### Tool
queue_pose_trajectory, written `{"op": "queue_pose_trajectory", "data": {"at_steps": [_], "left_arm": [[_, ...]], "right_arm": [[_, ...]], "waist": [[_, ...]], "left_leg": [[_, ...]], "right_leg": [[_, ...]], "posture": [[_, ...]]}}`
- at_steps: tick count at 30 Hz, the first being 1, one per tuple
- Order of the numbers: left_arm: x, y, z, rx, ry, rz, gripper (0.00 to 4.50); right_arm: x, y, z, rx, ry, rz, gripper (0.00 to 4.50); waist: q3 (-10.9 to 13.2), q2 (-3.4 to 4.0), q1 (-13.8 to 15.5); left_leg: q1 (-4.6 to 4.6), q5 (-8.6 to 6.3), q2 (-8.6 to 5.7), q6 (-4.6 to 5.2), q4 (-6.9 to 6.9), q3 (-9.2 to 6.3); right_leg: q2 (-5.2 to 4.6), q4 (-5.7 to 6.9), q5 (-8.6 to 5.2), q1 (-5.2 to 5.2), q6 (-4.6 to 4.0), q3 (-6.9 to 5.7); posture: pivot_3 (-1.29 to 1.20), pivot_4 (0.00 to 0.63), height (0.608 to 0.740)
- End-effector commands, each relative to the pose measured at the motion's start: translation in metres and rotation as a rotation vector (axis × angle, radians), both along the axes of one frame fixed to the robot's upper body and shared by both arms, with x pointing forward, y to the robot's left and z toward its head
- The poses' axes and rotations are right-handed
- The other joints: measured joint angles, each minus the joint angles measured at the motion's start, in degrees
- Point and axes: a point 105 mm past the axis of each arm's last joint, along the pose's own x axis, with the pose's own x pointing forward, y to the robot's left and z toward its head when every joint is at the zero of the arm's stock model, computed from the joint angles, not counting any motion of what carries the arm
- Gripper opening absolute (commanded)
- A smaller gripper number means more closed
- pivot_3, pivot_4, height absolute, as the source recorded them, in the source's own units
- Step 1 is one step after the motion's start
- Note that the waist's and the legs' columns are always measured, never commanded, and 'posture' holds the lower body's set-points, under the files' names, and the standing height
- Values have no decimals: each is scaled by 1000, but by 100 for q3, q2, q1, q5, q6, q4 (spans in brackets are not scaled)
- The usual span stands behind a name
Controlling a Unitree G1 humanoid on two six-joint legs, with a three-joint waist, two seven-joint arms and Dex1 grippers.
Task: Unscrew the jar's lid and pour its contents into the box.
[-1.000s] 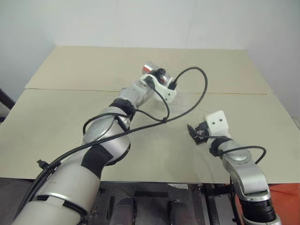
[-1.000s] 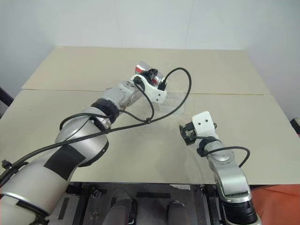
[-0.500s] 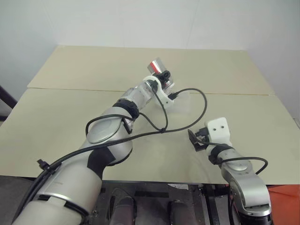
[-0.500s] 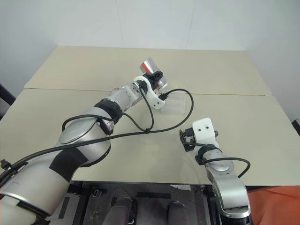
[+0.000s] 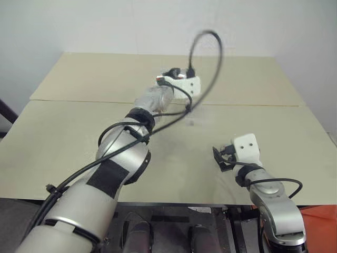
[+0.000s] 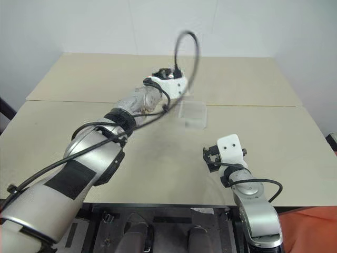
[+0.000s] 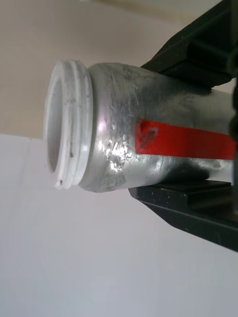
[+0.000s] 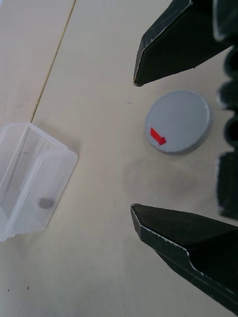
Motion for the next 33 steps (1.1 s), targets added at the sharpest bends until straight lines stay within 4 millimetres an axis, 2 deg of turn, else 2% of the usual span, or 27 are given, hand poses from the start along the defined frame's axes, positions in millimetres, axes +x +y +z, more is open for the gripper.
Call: {"op": "queue_pose_trajectory", "data": {"at_steps": [1, 4, 8, 11, 14, 21, 26, 33], "left_arm": [[2, 11, 12, -281, 72, 2, 1951], [4, 28, 15, -556, 159, -16, 1951], [1, 42, 22, -859, 235, -131, 1951], [-3, 53, 20, -957, 256, -201, 1951], [-7, 68, 9, -1047, 273, -245, 1951], [-25, 103, -25, -1111, 172, -241, 1951], [-33, 111, -40, -1090, 159, -206, 1951], [-35, 107, -54, -1031, 177, -188, 1951]], "right_arm": [[3, 1, 11, -17, -47, 14, 4475], [5, 5, 14, -22, -54, 45, 4475], [8, 9, 14, -29, -48, 74, 4475], [9, 12, 14, -35, -52, 92, 4475], [11, 14, 17, -35, -58, 107, 4475], [12, 22, 22, -41, -97, 171, 4475], [13, 26, 26, -37, -125, 204, 4475], [16, 26, 24, -49, -119, 207, 4475]], "waist": [[0, 0, -17], [0, 0, -39], [-1, 1, -72], [-1, 2, -81], [-1, 2, -110], [-2, 4, -131], [-3, 4, -99], [-3, 4, -102]], "left_leg": [[0, 0, 0, 0, 1, -1], [0, 1, -1, 0, 2, -3], [0, 1, -1, -1, 2, -6], [1, 1, -2, -1, 6, -7], [6, 2, -2, -2, 7, -9], [22, 5, 1, -5, 7, -14], [23, 5, -1, -4, 9, -29], [29, 6, -2, -3, 11, -30]], "right_leg": [[0, 1, 0, 0, 0, 0], [0, 4, 0, 0, -1, -1], [0, 8, 0, 0, -1, -2], [0, 43, 1, 3, -1, -3], [0, 48, 1, 6, -1, -2], [1, 67, 1, 12, -1, 1], [-1, 67, 1, 16, -1, 1], [-1, 65, 1, 22, -1, 0]], "posture": [[0, 150, 740], [0, 150, 740], [0, 150, 740], [0, 150, 740], [0, 150, 740], [0, 150, 740], [0, 150, 740], [0, 150, 740]]}}
